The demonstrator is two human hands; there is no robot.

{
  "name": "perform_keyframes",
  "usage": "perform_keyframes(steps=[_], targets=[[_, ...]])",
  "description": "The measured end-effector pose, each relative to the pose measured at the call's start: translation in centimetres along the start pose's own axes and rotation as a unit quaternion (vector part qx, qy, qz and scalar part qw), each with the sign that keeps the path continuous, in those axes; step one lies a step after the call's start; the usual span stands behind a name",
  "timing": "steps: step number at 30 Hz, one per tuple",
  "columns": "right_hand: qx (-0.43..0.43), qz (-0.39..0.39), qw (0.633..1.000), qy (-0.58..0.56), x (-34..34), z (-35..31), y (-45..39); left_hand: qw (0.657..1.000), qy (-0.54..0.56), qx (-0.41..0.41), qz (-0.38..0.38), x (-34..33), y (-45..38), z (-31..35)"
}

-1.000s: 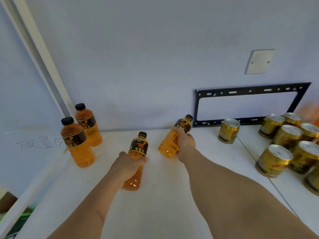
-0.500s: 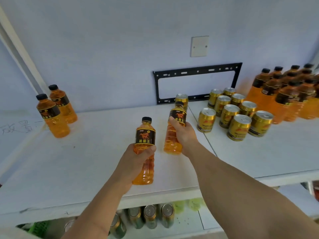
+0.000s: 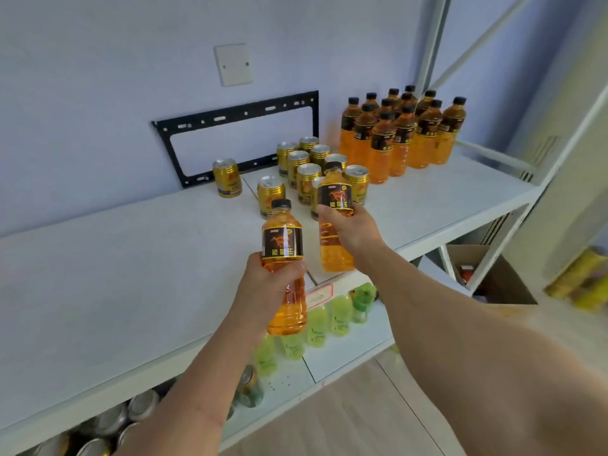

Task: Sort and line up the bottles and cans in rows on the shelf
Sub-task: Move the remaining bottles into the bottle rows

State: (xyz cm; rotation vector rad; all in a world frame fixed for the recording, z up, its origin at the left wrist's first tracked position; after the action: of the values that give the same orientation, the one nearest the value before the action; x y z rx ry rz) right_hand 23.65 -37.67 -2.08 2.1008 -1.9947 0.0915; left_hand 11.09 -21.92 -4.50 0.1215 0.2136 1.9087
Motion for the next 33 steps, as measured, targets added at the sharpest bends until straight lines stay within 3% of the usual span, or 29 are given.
perform_keyframes(steps=[6, 17, 33], targets=[[0.022, 0.026, 0.999, 0.005, 10.6, 1.3, -4.8, 0.999, 0.012, -0.012, -0.027, -10.7, -2.3, 0.4], [0.047, -0.022, 0.999, 0.009, 25.8, 2.3, -18.1, 0.999, 0.014, -0.028, 0.009, -30.7, -8.7, 3.0], [0.056, -0.042, 0.997, 0.039, 34.5, 2.9, -33.5, 0.999, -0.010, -0.037, 0.031, -44.3, -20.7, 4.8]])
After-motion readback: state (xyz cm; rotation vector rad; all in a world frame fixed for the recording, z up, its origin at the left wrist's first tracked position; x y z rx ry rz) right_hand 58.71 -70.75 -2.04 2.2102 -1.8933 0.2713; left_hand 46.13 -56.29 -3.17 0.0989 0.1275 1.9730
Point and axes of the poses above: each hand's wrist, its own y-axis away from the middle knuckle, its own x-axis out of the back of the hand, z = x × y, the point moved 7 cm from there along -y, towards the middle knuckle, and after that the axes turned 7 degrees about y, right-handed, at the moved point
